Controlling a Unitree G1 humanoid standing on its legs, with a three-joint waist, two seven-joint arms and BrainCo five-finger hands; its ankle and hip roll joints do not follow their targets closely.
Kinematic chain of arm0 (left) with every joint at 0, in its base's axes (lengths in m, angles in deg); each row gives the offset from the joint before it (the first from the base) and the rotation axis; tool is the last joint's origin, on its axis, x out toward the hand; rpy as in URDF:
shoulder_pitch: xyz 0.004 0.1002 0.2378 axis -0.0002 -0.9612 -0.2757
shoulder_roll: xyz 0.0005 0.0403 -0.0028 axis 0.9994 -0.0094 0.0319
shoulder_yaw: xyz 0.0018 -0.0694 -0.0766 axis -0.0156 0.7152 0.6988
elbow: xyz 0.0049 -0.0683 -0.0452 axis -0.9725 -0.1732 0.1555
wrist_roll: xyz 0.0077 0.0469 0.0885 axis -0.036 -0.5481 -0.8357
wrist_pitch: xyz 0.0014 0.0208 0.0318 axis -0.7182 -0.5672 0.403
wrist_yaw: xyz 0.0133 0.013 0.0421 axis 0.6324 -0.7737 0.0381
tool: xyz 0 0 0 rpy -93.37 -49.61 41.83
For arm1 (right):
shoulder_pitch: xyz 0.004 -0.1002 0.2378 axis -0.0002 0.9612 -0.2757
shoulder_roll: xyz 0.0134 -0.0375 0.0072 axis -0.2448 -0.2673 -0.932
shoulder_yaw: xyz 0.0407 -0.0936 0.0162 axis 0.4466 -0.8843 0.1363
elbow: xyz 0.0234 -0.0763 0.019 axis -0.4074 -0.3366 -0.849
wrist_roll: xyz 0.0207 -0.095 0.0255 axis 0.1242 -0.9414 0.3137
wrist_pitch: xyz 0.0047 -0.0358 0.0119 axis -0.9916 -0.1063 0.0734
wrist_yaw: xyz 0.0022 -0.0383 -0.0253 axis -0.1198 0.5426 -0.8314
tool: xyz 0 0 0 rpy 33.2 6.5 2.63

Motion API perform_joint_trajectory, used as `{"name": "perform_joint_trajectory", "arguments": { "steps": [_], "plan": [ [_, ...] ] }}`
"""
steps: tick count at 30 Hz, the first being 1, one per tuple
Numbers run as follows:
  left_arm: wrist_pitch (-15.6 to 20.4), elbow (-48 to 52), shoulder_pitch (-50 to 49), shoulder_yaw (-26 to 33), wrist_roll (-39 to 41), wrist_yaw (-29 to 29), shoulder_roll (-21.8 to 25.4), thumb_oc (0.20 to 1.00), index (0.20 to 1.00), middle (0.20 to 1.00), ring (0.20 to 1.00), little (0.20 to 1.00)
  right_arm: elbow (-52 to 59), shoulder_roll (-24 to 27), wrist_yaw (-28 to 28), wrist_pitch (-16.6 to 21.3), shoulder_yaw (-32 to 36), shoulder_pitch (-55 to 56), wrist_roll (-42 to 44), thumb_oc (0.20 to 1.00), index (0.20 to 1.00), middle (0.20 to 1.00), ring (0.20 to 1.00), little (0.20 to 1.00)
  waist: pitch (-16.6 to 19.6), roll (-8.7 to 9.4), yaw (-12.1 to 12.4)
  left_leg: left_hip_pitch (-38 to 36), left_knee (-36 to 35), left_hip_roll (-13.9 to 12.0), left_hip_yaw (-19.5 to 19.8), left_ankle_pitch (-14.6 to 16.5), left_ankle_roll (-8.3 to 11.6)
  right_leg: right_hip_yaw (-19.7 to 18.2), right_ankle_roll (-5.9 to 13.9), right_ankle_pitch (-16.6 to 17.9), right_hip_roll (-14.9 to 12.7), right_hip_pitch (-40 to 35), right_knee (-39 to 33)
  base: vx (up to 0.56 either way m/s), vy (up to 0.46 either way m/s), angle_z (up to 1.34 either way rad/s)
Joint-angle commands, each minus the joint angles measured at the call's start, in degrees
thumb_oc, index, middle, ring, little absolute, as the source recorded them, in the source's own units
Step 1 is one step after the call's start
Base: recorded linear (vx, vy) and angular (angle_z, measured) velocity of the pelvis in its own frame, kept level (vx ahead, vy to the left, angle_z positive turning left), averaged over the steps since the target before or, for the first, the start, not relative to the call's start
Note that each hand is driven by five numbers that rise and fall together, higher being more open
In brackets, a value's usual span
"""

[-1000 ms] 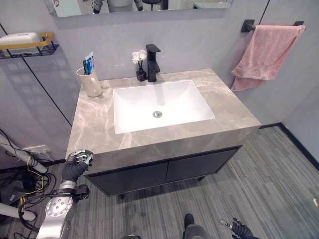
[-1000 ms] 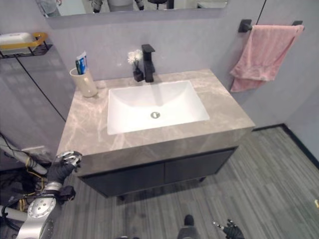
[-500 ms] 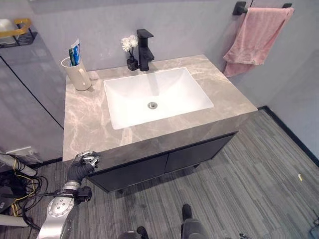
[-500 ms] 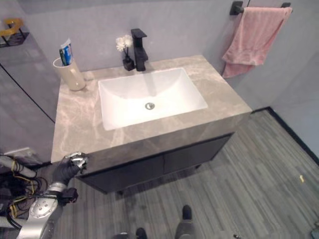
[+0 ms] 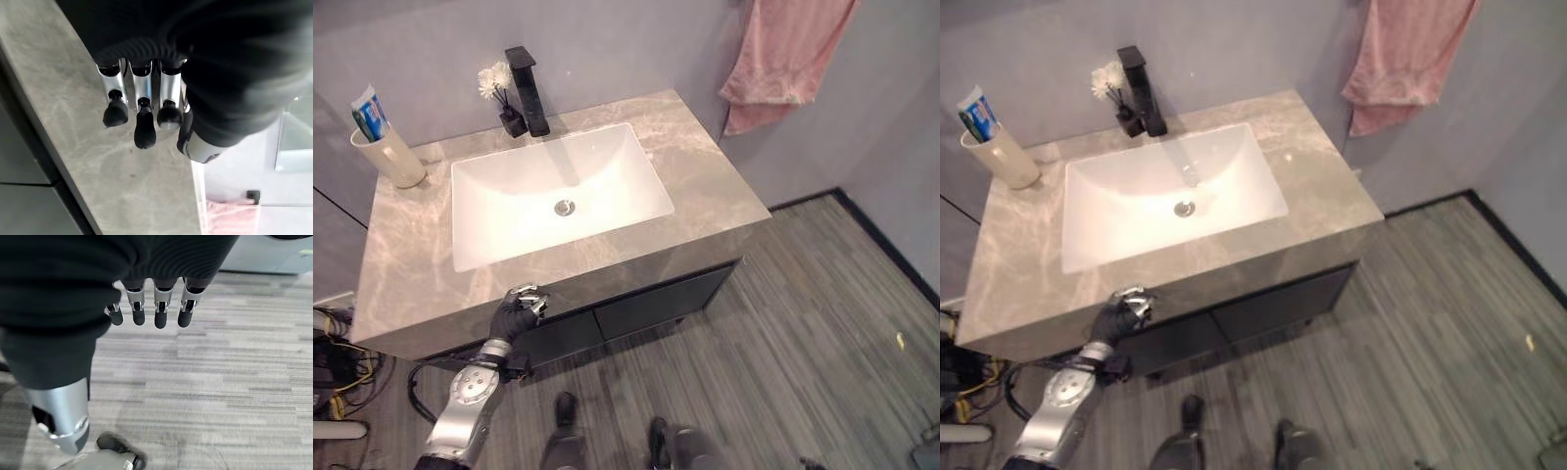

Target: Put brush and paste in cup on sink, flatten towel.

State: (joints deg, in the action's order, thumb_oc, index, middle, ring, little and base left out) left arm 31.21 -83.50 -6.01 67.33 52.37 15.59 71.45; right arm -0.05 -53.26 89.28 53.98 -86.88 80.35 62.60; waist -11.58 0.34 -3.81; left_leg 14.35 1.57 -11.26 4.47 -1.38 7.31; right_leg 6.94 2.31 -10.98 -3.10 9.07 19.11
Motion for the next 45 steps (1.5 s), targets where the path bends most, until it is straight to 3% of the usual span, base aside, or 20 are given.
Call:
{"name": "perform_joint_trajectory", "arguments": {
  "steps": [1, 3, 6, 9, 10, 11, 15, 21, 30, 32, 35, 39, 41, 42, 43, 44, 45],
  "plan": [
    [0.8, -1.3, 4.4, 5.1, 0.7, -2.8, 2.9, 0.200, 0.200, 0.200, 0.200, 0.200, 1.9, -0.1, 0.5, 0.7, -1.8, 1.9, 0.4, 1.000, 1.000, 1.000, 1.000, 1.000, 4.2, 1.32, -2.4, -3.9, 6.1, 6.4, -5.2, -0.7, -4.31, -4.9, 4.27, 10.0, -3.1, -4.7, -9.6, 0.18, 0.326, -1.00],
    [1.2, -1.3, 4.2, 5.7, 1.3, -3.0, 3.0, 0.200, 0.200, 0.200, 0.200, 0.200, 2.1, -1.1, 0.7, 0.5, -1.9, 1.0, 0.2, 1.000, 1.000, 1.000, 1.000, 1.000, 4.7, 1.76, -2.0, -5.0, 6.9, 7.7, -7.9, 1.2, -5.58, -6.8, 5.70, 11.5, -4.7, -4.5, -10.8, 0.13, 0.331, -0.85],
    [1.3, -0.4, 3.3, 7.6, 1.5, -3.3, 3.3, 0.200, 0.200, 0.200, 0.200, 0.200, 2.9, -2.6, -0.3, 0.3, -5.5, 0.8, -4.9, 1.000, 1.000, 1.000, 1.000, 1.000, 5.0, 2.63, -1.0, -6.4, 7.7, 8.3, -12.8, 4.0, -7.33, -6.2, 7.48, 15.2, -7.4, -3.3, -10.7, 0.10, 0.301, -0.95],
    [1.4, 0.6, 2.4, 9.1, 1.1, -3.6, 4.0, 0.200, 0.200, 0.200, 0.200, 0.200, 3.3, -3.0, -0.6, 0.1, -6.8, 0.7, -6.7, 1.000, 1.000, 1.000, 1.000, 1.000, 4.3, 3.29, 0.7, -8.1, 7.0, 8.2, -15.8, 4.8, -7.84, 1.0, 7.80, 18.9, -9.6, -2.1, -10.3, 0.02, 0.112, -1.09],
    [1.4, 0.6, 2.4, 9.1, 1.1, -3.6, 4.0, 0.200, 0.200, 0.200, 0.200, 0.200, 3.3, -3.0, -0.6, 0.0, -6.8, 0.7, -6.7, 1.000, 1.000, 1.000, 1.000, 1.000, 4.5, 3.35, 0.7, -8.0, 6.8, 8.3, -15.8, 4.5, -7.86, 1.0, 7.78, 19.1, -9.6, -1.9, -10.5, 0.04, 0.076, -0.91],
    [1.2, 1.5, 1.3, 10.3, 0.8, -3.6, 4.1, 0.200, 0.200, 0.200, 0.200, 0.200, 3.2, -3.6, -0.6, 0.0, -6.5, 1.1, -6.7, 1.000, 1.000, 1.000, 1.000, 1.000, 4.4, 3.62, 1.2, -9.2, 5.7, 8.5, -16.7, 4.6, -7.93, 4.6, 8.28, 20.9, -10.5, -2.7, -11.9, 0.06, 0.034, -0.73],
    [1.2, 4.5, -0.2, 12.6, -0.9, -3.7, 5.4, 0.200, 0.200, 0.200, 0.200, 0.200, 1.7, -4.3, -0.5, -0.1, -5.5, 2.3, -6.4, 1.000, 1.000, 1.000, 1.000, 1.000, 5.8, 4.10, 1.6, -10.3, 3.5, 9.5, -16.2, 4.4, -7.95, 3.8, 9.24, 22.9, -10.7, -4.5, -14.9, 0.10, 0.037, -0.18],
    [2.4, 10.9, -3.7, 21.6, -4.9, -7.4, 7.1, 0.200, 0.200, 0.200, 0.200, 0.200, -2.1, -5.8, -0.6, -0.7, -3.6, 3.0, -5.4, 1.000, 1.000, 1.000, 1.000, 1.000, 9.4, 4.27, 3.3, -12.2, -1.1, 11.6, -14.9, 3.6, -8.00, 4.7, 10.56, 25.8, -12.4, -7.0, -19.8, 0.09, 0.028, 0.19],
    [2.9, 7.3, 1.9, 28.0, -10.4, -15.4, 11.9, 0.200, 0.200, 0.200, 0.200, 0.200, -1.1, -5.4, -1.2, -0.6, -5.3, 1.8, -4.8, 1.000, 1.000, 1.000, 1.000, 1.000, 10.8, 4.84, 3.6, -13.1, -3.7, 11.6, -14.1, 2.5, -7.92, 4.8, 10.79, 25.7, -12.0, -7.2, -20.3, 0.01, 0.002, 0.02],
    [2.4, 3.8, 5.7, 27.0, -10.4, -17.2, 13.4, 0.200, 0.200, 0.200, 0.200, 0.200, -1.4, -5.1, -1.3, -0.9, -5.4, 1.9, -4.6, 1.000, 1.000, 1.000, 1.000, 1.000, 10.6, 5.45, 3.0, -13.7, -3.8, 12.0, -13.1, 2.7, -8.50, 3.6, 11.14, 26.6, -12.2, -7.0, -17.1, 0.01, 0.069, 0.18],
    [2.4, 4.5, 7.2, 25.3, -10.1, -17.4, 11.5, 0.200, 0.200, 0.200, 0.200, 0.200, -1.0, -5.2, -1.1, -1.1, -4.4, 2.7, -4.2, 1.000, 1.000, 1.000, 1.000, 1.000, 10.0, 5.97, 2.0, -13.7, -2.7, 13.4, -11.6, 3.6, -9.57, 1.1, 11.64, 30.1, -13.3, -6.8, -13.9, 0.00, 0.169, 0.30],
    [1.6, 6.3, 8.0, 23.5, -12.3, -17.4, 9.8, 0.200, 0.200, 0.200, 0.200, 0.200, -1.2, -6.0, -0.7, -1.0, -3.6, 3.0, -3.1, 1.000, 1.000, 1.000, 1.000, 1.000, 9.3, 6.03, 1.3, -13.4, -1.3, 14.5, -10.3, 4.6, -10.75, -1.0, 11.08, 32.3, -13.6, -6.1, -10.6, 0.00, 0.148, 0.15],
    [1.3, 6.7, 8.1, 23.2, -12.9, -17.3, 9.6, 0.200, 0.200, 0.200, 0.200, 0.200, -0.9, -6.2, -0.7, -0.9, -3.5, 3.0, -2.5, 1.000, 1.000, 1.000, 1.000, 1.000, 9.0, 5.81, 0.9, -13.3, -0.9, 14.4, -10.1, 4.7, -10.95, -2.2, 10.69, 31.7, -12.7, -5.4, -9.2, -0.01, 0.111, 0.06],
    [1.1, 7.0, 8.3, 22.2, -14.2, -17.2, 9.4, 0.200, 0.200, 0.200, 0.200, 0.200, -0.7, -6.4, -0.5, -0.6, -3.4, 3.2, -1.8, 1.000, 1.000, 1.000, 1.000, 1.000, 8.6, 5.51, 0.6, -12.9, 0.3, 14.2, -9.9, 5.1, -11.22, -4.2, 10.02, 30.1, -10.9, -4.3, -6.7, 0.01, 0.140, 0.10],
    [0.7, 7.2, 8.8, 21.5, -15.0, -16.8, 9.3, 0.200, 0.200, 0.200, 0.200, 0.200, -0.7, -6.7, -0.6, -0.4, -3.7, 3.3, -1.0, 1.000, 1.000, 1.000, 1.000, 1.000, 8.6, 4.94, -0.2, -12.8, 0.4, 14.1, -9.3, 5.1, -11.34, -6.5, 8.82, 26.0, -8.2, -3.5, -6.0, 0.09, 0.203, 0.36],
    [0.5, 7.5, 9.3, 20.1, -16.4, -16.1, 8.9, 0.200, 0.200, 0.200, 0.200, 0.200, -1.7, -6.6, -0.4, 0.0, -3.7, 3.3, 0.3, 1.000, 1.000, 1.000, 1.000, 1.000, 8.7, 4.41, -1.4, -13.1, 1.0, 14.2, -8.2, 5.5, -11.62, -9.8, 7.14, 20.2, -3.8, -1.7, -5.6, 0.13, 0.195, 0.35],
    [0.2, 8.2, 8.7, 20.7, -17.8, -16.0, 9.2, 0.200, 0.200, 0.200, 0.200, 0.200, -2.1, -6.7, -0.3, 0.0, -3.8, 3.1, 0.1, 1.000, 1.000, 1.000, 1.000, 1.000, 8.4, 4.45, -1.1, -13.7, 1.1, 14.6, -8.6, 6.1, -11.73, -8.1, 7.03, 20.7, -4.1, -1.1, -6.9, 0.17, 0.194, 0.65]
  ]
}}
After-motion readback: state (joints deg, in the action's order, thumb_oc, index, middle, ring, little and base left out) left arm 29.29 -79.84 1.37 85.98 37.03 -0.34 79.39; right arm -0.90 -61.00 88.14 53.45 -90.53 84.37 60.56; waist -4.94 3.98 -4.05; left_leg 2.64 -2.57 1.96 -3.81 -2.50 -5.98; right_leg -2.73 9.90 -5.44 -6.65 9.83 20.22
